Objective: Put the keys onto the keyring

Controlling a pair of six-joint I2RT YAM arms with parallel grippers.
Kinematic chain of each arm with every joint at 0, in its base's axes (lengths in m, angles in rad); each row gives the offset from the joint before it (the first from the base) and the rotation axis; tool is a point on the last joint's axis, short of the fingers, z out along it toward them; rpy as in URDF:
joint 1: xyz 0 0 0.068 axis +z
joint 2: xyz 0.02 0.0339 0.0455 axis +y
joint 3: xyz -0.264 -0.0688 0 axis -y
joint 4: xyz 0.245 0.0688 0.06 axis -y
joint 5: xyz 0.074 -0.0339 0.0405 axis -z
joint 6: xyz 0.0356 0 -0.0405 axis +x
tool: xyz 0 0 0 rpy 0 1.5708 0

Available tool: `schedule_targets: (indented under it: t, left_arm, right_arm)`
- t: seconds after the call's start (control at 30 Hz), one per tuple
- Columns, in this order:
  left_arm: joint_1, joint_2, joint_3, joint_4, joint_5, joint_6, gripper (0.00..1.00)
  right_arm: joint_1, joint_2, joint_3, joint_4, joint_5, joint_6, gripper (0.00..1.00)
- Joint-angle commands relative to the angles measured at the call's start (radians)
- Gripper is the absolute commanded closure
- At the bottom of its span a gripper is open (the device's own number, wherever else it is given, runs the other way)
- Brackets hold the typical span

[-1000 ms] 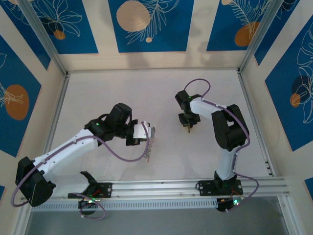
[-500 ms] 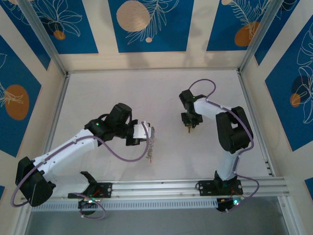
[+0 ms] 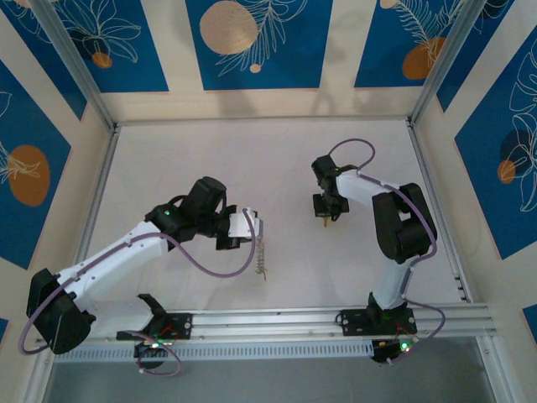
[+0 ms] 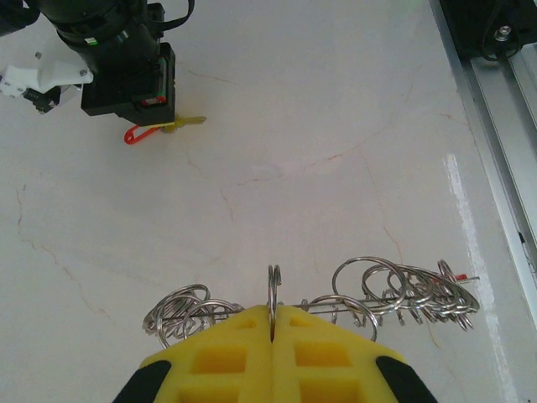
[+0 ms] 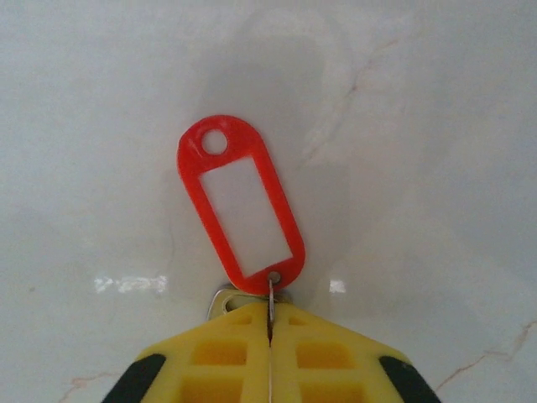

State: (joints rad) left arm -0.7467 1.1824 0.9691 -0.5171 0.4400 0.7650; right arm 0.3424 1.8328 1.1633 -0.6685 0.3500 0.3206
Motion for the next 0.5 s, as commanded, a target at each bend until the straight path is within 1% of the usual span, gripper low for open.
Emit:
schedule_targets:
  t: [0.0, 0.13, 0.23, 0.33, 0.47]
  left_arm:
    - [-0.008, 0.004, 0.011, -0.008, 0.023, -0.001, 1.00]
    - [-0.008, 0.006, 0.010, -0.002, 0.023, -0.006, 1.00]
    - [-0.008, 0.005, 0.008, 0.005, 0.019, -0.011, 1.00]
    - [-0.008, 0.006, 0.008, 0.009, 0.017, -0.016, 1.00]
    - [-0.007, -0.004, 0.002, 0.016, 0.011, -0.016, 1.00]
  right_arm:
    - [-0.006, -0.045, -0.027, 0.020, -0.021, -0.001, 0.95]
    - [-0.003, -0.086, -0.048, 0.050, -0.032, -0.035, 0.97]
    - [0.014, -0.147, -0.094, 0.106, -0.058, -0.098, 0.97]
    - [0.038, -0.237, -0.169, 0.208, -0.132, -0.179, 0.99]
    - [0.078, -0.373, -0.285, 0.387, -0.163, -0.247, 1.00]
